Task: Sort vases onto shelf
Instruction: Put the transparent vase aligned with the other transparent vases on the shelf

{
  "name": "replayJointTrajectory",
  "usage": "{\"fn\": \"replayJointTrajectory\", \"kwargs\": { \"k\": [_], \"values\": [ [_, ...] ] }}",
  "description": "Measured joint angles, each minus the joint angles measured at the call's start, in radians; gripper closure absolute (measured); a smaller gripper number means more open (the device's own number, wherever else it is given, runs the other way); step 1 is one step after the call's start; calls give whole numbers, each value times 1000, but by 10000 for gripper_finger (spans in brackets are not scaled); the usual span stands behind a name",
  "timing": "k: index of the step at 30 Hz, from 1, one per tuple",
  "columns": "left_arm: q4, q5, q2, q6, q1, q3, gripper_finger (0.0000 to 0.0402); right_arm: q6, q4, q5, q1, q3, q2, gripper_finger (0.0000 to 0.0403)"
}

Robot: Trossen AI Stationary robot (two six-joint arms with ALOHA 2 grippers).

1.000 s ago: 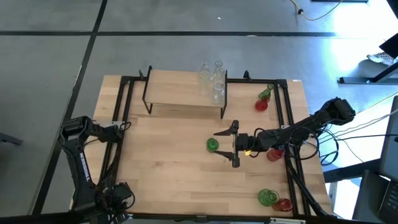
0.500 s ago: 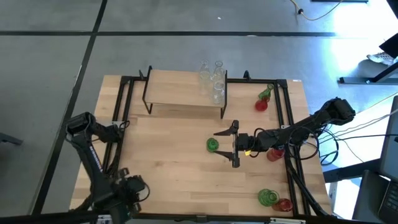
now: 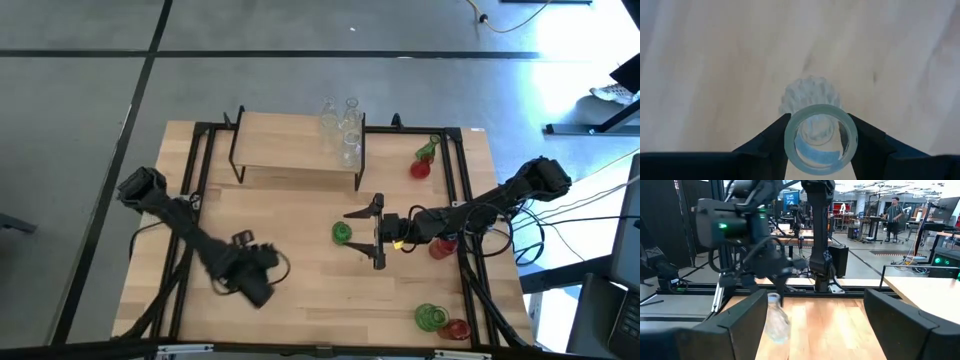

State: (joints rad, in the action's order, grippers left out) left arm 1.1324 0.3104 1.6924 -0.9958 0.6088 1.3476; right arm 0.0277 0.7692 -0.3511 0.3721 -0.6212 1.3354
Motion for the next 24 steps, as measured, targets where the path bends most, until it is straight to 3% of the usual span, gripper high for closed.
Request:
{"fn": "replayJointTrajectory", "kwargs": {
  "k": [7, 11, 24],
  "values": [
    [-114, 15, 0, 231, -166, 0, 240, -1, -2, 0, 0, 0, 0, 87],
    [-205, -39, 0, 401, -241, 0, 240, -1, -3, 0, 0, 0, 0, 87],
    [-282, -168, 0, 544, -412, -8, 239, 3, -4, 0, 0, 0, 0, 87]
  ]
}}
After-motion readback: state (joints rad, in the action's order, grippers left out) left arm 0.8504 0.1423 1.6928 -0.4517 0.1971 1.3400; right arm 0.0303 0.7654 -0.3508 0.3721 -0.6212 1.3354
